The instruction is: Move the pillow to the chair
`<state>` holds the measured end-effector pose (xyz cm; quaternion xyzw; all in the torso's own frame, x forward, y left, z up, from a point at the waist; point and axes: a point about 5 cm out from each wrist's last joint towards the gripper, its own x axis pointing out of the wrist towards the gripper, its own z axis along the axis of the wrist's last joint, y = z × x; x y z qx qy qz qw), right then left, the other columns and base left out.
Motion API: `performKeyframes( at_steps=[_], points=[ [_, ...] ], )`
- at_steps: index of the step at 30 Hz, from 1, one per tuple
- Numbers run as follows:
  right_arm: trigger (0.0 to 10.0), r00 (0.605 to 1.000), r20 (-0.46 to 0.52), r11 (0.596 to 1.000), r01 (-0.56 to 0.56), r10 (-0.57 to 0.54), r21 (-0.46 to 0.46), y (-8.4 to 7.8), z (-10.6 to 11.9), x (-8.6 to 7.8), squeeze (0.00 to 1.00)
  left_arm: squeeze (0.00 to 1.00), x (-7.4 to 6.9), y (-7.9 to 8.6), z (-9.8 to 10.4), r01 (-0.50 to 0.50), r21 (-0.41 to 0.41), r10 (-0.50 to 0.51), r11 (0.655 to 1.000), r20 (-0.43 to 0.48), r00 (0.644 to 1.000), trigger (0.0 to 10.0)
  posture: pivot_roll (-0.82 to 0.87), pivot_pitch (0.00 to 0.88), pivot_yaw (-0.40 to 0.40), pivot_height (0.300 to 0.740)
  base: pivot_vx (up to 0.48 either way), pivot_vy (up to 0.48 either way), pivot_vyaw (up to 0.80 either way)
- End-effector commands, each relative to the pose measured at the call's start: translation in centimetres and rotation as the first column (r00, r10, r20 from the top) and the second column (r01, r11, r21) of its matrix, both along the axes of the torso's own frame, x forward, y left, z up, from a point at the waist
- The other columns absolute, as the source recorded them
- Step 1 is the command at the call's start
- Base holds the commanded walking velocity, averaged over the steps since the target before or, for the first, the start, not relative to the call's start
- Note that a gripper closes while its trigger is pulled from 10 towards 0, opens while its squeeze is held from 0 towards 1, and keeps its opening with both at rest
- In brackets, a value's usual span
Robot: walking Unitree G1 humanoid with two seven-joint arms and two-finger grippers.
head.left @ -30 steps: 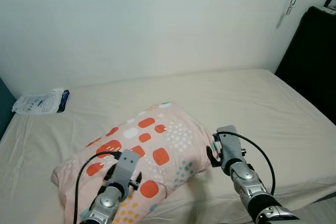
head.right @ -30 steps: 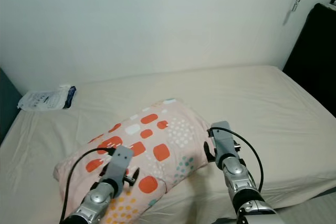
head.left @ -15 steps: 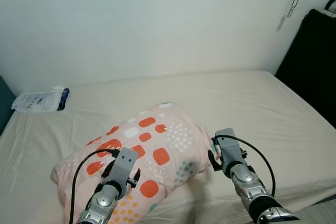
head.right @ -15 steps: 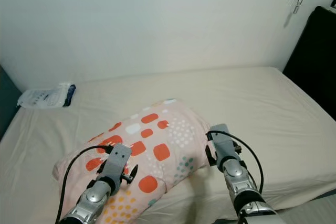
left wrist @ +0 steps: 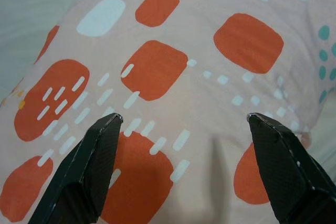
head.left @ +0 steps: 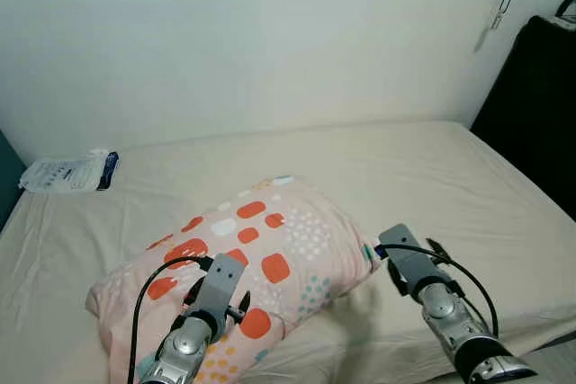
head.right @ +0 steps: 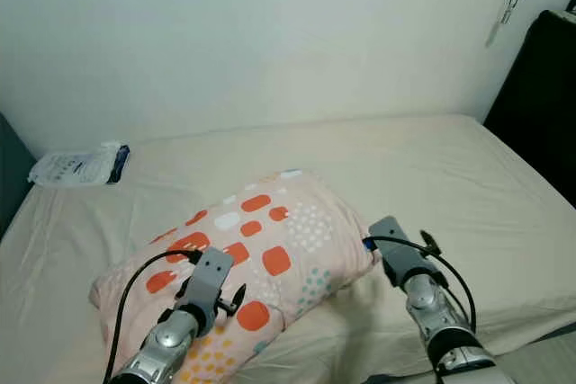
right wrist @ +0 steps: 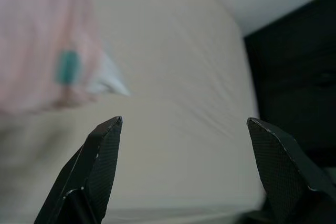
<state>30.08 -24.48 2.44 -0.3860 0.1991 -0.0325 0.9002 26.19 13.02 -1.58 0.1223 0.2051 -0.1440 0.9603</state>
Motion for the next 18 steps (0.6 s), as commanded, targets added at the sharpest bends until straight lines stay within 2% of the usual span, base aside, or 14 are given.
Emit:
performKeyframes(
  at_steps=[1,2,4,5,6,7,10,11,12,13,15,16,17,18],
  points=[
    [10.0,1.000,-0.006,0.998,-0.002,0.002,-0.057,0.0,0.1,0.1,0.00,0.00,-0.4,0.6,-0.4,-0.010,0.007,0.010,1.000,-0.023,1.000,10.0,0.01,0.000,-0.033,0.740,0.000,0.000,0.00],
    [10.0,1.000,-0.001,0.991,-0.021,0.021,-0.130,-0.3,0.3,0.3,0.00,0.00,-0.5,0.7,-0.4,-0.016,0.005,0.016,1.000,-0.024,1.000,10.0,0.02,0.000,-0.039,0.740,0.000,0.000,0.00],
    [10.0,1.000,-0.001,0.991,-0.021,0.021,-0.130,-0.3,0.3,0.3,0.00,0.00,-0.5,0.7,-0.4,-0.016,0.005,0.016,1.000,-0.024,1.000,10.0,0.02,0.000,-0.039,0.740,0.000,0.000,0.00],
    [10.0,0.999,0.002,0.978,-0.037,0.038,-0.204,-0.6,0.5,0.3,0.00,0.00,-0.5,0.8,-0.4,-0.019,0.004,0.020,1.000,-0.025,0.999,10.0,0.02,0.000,-0.040,0.740,0.000,0.000,0.00],
    [10.0,0.999,0.002,0.978,-0.037,0.038,-0.204,-0.6,0.5,0.3,0.00,0.00,-0.5,0.8,-0.4,-0.019,0.004,0.020,1.000,-0.025,0.999,10.0,0.02,0.000,-0.040,0.740,0.000,0.000,0.00],
    [10.0,0.998,-0.013,0.948,-0.069,0.068,-0.311,-0.9,0.6,0.3,0.00,0.00,-0.6,0.9,-0.5,-0.023,0.003,0.023,1.000,-0.028,0.999,10.0,0.02,0.000,-0.039,0.740,0.000,0.000,0.00],
    [10.0,0.998,-0.025,0.940,-0.056,0.051,-0.337,-1.2,0.6,0.3,0.00,0.00,-0.6,0.9,-0.5,-0.025,0.002,0.025,1.000,-0.029,0.999,10.0,0.02,0.000,-0.039,0.740,0.000,0.000,0.00],
    [10.0,0.999,-0.017,0.918,-0.049,0.046,-0.393,-1.3,0.8,0.4,0.00,0.00,-0.7,0.9,-0.5,-0.025,0.001,0.025,1.000,-0.031,0.999,10.0,0.03,0.000,-0.041,0.740,0.000,0.000,0.00],
    [10.0,0.999,-0.017,0.918,-0.049,0.046,-0.393,-1.3,0.8,0.4,0.00,0.00,-0.7,0.9,-0.5,-0.025,0.001,0.025,1.000,-0.031,0.999,10.0,0.03,0.000,-0.041,0.740,0.000,0.000,0.00],
    [10.0,0.998,-0.013,0.903,-0.067,0.068,-0.425,-1.3,1.2,0.7,0.00,0.00,-0.7,0.9,-0.5,-0.026,-0.001,0.026,1.000,-0.032,0.999,10.0,0.03,0.000,-0.044,0.740,0.000,0.000,0.00],
    [10.0,0.995,-0.002,0.824,-0.080,0.095,-0.561,-2.0,1.8,0.8,0.00,0.00,-0.7,0.9,-0.4,-0.033,-0.008,0.033,0.999,-0.033,0.999,10.0,0.04,0.000,-0.045,0.740,0.000,0.000,0.00],
    [10.0,0.995,-0.002,0.824,-0.080,0.095,-0.561,-2.0,1.8,0.8,0.00,0.00,-0.7,0.9,-0.4,-0.033,-0.008,0.033,0.999,-0.033,0.999,10.0,0.04,0.000,-0.045,0.740,0.000,0.000,0.00],
    [10.0,0.994,-0.006,0.794,-0.088,0.107,-0.601,-2.3,2.0,0.8,0.00,0.00,-0.7,0.9,-0.4,-0.035,-0.009,0.034,0.999,-0.032,0.999,10.0,0.03,0.000,-0.045,0.740,0.000,0.000,0.00],
    [10.0,0.991,-0.015,0.815,-0.120,0.135,-0.567,-2.4,1.8,0.6,0.00,0.00,-0.7,0.9,-0.4,-0.035,-0.009,0.035,0.999,-0.033,0.999,10.0,0.03,0.000,-0.044,0.740,0.000,0.000,0.00]
  ],
)
